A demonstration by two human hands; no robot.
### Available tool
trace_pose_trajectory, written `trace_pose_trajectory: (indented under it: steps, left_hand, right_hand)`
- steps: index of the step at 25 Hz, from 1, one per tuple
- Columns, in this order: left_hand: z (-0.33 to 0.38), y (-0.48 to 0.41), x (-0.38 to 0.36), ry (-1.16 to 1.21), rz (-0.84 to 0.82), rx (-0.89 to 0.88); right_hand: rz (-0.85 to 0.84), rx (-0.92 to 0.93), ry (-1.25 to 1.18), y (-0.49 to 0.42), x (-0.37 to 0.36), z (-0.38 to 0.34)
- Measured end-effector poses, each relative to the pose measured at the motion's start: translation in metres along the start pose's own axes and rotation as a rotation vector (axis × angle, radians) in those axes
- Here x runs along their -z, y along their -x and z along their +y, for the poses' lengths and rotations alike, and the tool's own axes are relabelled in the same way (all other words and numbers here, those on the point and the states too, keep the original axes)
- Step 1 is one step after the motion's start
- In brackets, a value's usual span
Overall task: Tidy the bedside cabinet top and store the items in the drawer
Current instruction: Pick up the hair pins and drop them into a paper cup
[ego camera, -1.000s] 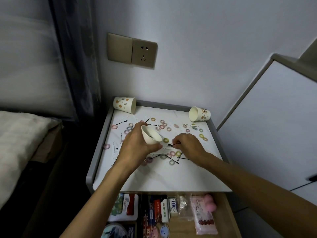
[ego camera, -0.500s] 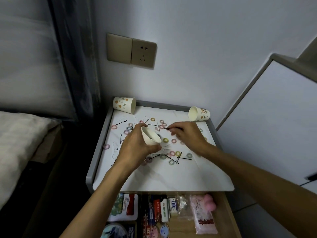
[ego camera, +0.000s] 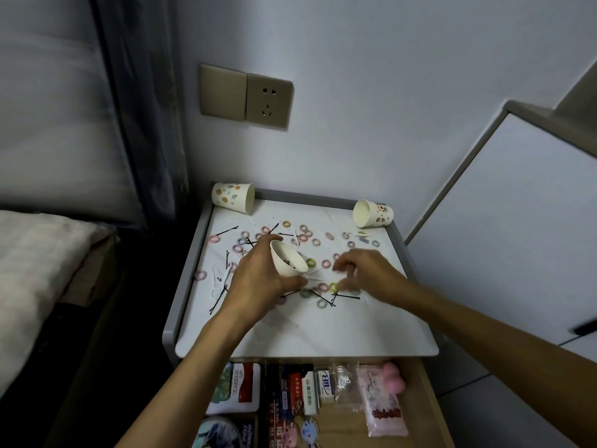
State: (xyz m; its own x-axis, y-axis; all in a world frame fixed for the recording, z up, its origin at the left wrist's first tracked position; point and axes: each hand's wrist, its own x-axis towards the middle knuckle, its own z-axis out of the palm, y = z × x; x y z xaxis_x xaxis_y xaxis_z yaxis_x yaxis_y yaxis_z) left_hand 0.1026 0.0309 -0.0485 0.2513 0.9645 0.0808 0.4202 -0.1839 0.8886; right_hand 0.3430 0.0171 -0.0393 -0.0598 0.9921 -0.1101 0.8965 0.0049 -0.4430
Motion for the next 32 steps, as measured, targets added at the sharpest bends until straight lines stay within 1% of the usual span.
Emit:
trace_pose_trajectory:
  steps: [1,2,6,8,11,13,15,17,20,23,29,32]
  left_hand:
    - [0.0,0.0,0.0,0.001,0.002,0.0]
    - [-0.001,0.0,-0.001,0.007,0.004,-0.003]
    - [-0.001,0.0,-0.002,0.022,0.001,-0.012]
    - [-0.001,-0.001,-0.002,0.016,-0.001,-0.014]
    - [0.0,-0.001,-0.001,0.017,0.001,-0.018]
    - [0.0,-0.001,-0.002,0.026,0.002,-0.025]
    - [0.0,-0.001,-0.001,0.035,0.005,-0.017]
    - [-0.001,-0.002,0.001,0.026,0.015,-0.005]
    - [-0.001,-0.002,0.004,0.012,0.036,0.007]
    - [-0.002,-0.003,0.007,0.041,0.059,0.017]
    - [-0.001,-0.003,0.009,0.067,0.065,0.028]
    - [-0.001,-0.003,0.01,0.05,0.068,0.035]
  right_hand:
    - [-0.071,-0.039,0.099,0.003,-0.007,0.012]
    - [-0.101,-0.056,0.134,0.005,-0.014,0.02]
    - [-0.009,0.004,0.051,-0.001,-0.028,0.026]
    - [0.005,0.019,0.055,-0.007,-0.031,0.026]
    - [-0.011,0.015,0.115,-0.01,-0.036,0.029]
    - [-0.037,0.041,0.193,-0.01,-0.039,0.033]
    - [-0.025,0.081,0.263,-0.007,-0.04,0.036]
    - [0.045,0.084,0.228,-0.006,-0.036,0.037]
    - [0.142,0.085,0.068,0.0,-0.033,0.031]
    - [0.148,0.05,-0.062,0.005,-0.045,0.017]
    - [0.156,-0.071,-0.077,0.003,-0.068,0.003]
    - [0.12,-0.098,0.083,0.0,-0.068,0.001]
